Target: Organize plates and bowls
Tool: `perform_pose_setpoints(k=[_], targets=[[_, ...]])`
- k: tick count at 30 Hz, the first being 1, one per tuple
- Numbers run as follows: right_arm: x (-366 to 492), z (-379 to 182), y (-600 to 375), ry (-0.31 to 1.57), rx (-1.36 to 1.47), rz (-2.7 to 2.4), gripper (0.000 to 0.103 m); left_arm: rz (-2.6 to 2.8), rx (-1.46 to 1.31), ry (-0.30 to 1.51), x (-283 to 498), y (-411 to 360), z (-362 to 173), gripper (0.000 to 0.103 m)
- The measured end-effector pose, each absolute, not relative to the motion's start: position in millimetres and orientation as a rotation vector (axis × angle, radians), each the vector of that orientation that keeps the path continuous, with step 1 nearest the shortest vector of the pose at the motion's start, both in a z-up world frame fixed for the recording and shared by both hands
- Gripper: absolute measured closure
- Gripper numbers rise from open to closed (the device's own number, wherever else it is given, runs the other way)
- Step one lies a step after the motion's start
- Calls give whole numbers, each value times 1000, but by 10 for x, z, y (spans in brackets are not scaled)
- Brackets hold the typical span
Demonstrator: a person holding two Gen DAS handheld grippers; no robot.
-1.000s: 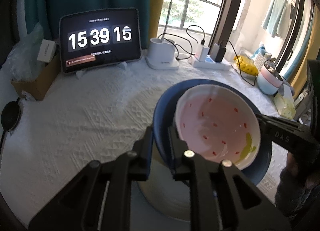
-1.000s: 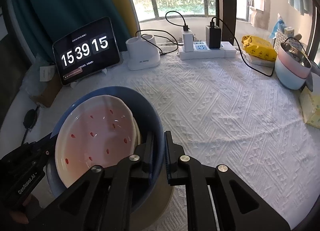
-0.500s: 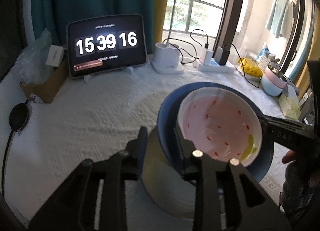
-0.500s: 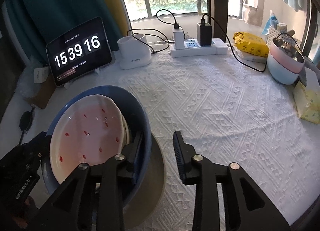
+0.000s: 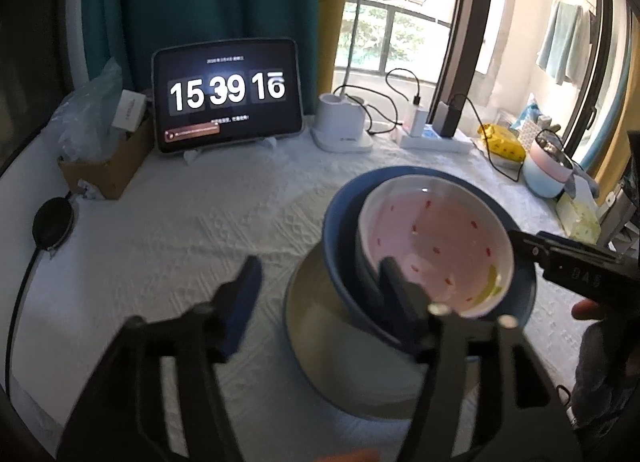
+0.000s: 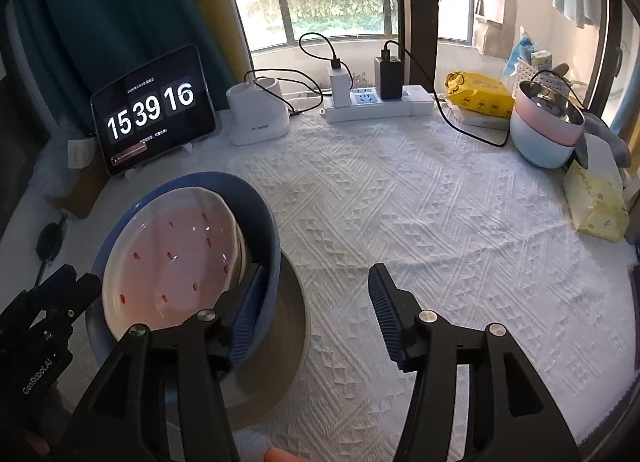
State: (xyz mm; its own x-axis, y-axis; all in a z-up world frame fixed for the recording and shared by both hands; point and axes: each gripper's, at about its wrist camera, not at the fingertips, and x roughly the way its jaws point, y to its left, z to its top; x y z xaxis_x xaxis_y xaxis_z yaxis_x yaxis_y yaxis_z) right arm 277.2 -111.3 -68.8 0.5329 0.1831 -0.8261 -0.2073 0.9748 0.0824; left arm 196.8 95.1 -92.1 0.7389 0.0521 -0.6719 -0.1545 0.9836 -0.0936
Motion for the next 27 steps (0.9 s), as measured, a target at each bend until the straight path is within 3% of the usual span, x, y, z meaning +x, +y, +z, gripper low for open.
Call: perform_pose_setpoints(k=[5,15,20,27], targets=[[2655,-626,-1144,965,-30,237,44,113,-145,709,1848,902,-862,25],[2420,-485,-1236,934,-36,235,43,101,-136,667,1616,785,-735,21],[2300,-407,-1344,913,-33,214,43,77,-116,636,1497,665,-647,12],[2113,-280,-1488,869,-36,188,43,37,-104,581,1335,527,-514,8]])
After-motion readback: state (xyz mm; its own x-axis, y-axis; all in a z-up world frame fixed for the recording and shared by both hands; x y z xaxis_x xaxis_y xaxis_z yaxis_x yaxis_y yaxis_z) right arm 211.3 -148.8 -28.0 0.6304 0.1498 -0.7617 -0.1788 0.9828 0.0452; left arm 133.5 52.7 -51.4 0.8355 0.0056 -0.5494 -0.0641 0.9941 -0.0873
